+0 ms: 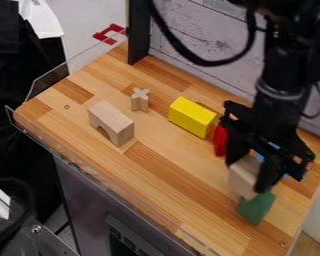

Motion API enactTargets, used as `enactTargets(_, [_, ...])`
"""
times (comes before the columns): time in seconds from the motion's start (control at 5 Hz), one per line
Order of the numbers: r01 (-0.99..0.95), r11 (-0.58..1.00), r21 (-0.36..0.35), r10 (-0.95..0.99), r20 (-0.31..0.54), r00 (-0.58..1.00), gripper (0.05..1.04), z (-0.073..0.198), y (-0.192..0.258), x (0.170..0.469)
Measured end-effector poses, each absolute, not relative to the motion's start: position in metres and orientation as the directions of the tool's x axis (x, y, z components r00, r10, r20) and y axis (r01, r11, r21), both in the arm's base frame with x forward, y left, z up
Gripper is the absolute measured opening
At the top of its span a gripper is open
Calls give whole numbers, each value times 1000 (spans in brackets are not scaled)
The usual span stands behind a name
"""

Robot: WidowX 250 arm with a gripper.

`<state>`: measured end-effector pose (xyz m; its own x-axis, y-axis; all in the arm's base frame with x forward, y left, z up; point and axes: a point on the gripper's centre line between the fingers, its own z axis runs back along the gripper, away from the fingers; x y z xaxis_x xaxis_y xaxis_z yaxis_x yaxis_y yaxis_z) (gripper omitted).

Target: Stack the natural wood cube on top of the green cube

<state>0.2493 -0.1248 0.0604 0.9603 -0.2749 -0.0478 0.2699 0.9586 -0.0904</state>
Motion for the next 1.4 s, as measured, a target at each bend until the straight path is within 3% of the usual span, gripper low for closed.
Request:
enactTargets(0.6, [283,958,-52,-286,-63,956,584,61,-134,251])
enactTargets(1.0, [277,959,-61,-282,-113,953,584,44,-139,255])
enactTargets(1.4, [246,967,-65,-253,-132,958,683,40,-141,255])
